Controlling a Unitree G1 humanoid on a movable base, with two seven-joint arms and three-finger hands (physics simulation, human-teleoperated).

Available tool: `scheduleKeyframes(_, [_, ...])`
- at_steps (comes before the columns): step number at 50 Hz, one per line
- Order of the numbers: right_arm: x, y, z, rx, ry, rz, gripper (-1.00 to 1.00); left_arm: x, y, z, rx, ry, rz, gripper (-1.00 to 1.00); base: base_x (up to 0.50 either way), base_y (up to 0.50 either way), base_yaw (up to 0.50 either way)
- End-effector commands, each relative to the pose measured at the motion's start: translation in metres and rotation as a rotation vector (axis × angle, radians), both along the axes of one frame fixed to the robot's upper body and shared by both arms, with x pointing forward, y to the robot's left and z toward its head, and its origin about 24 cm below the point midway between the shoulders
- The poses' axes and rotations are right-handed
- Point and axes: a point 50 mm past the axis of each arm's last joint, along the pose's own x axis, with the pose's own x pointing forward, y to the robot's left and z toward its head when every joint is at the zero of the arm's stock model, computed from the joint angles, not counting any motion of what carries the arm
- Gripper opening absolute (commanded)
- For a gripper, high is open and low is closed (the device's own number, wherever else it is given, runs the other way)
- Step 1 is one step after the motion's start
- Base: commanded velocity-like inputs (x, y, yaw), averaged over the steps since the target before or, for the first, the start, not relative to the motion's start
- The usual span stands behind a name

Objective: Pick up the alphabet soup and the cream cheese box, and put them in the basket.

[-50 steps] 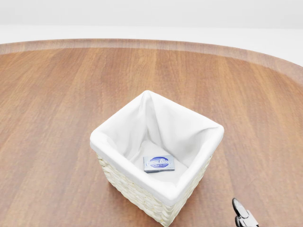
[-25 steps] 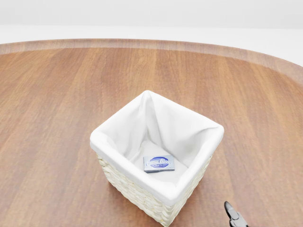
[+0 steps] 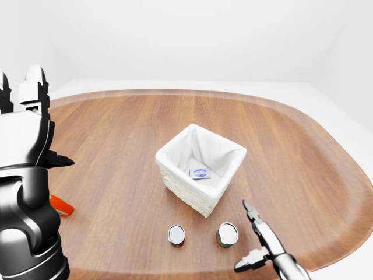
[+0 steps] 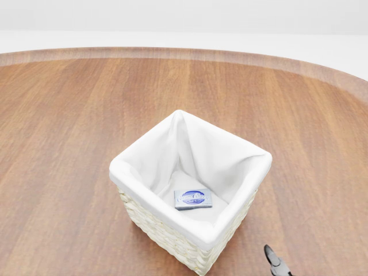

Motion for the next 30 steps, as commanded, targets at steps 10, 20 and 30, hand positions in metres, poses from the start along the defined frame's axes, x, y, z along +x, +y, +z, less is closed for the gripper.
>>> scheduleKeyframes(10, [0.004,0.005,-0.008,-0.035,0.016,0.018,1.0,-0.001,0.0,0.002,0.004,0.003,0.003,1.0,0.0,0.0,0.0])
scheduleKeyframes(20, [0.008,0.008,-0.011,-0.057,0.016,0.024,1.0,0.0,0.0,0.0,-0.001,0.0,0.001,1.0,0.0,0.0,0.0])
scheduleKeyframes(30, [0.013,0.012,-0.016,-0.075,0.023,0.038,1.0,0.0,0.001,0.0,-0.002,-0.001,0.0,1.0,0.0,0.0,0.0])
